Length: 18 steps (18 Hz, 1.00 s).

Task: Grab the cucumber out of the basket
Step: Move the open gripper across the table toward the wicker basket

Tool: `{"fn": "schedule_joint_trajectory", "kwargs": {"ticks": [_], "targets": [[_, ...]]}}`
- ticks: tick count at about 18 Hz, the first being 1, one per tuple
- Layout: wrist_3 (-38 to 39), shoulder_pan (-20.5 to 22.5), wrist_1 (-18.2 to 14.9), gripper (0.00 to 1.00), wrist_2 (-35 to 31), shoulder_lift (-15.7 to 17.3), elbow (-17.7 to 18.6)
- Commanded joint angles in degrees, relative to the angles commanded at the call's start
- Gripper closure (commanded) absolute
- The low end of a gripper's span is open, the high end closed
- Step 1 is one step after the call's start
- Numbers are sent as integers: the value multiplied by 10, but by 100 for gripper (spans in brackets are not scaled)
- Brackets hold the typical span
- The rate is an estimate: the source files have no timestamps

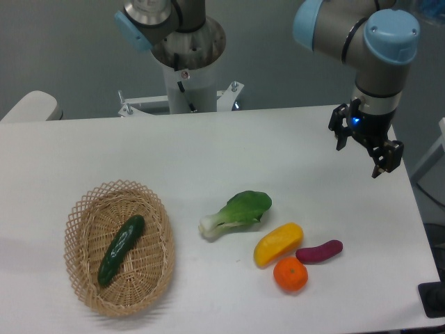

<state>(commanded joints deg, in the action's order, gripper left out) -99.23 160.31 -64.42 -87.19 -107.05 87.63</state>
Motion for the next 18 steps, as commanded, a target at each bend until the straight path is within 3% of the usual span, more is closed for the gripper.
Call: {"fn": "schedule_joint_trajectory", "kwargs": {"ticks": [11, 18], "targets": [[20, -47, -9, 0, -2, 20, 20], [283, -155, -8, 0, -1, 33, 39]]}}
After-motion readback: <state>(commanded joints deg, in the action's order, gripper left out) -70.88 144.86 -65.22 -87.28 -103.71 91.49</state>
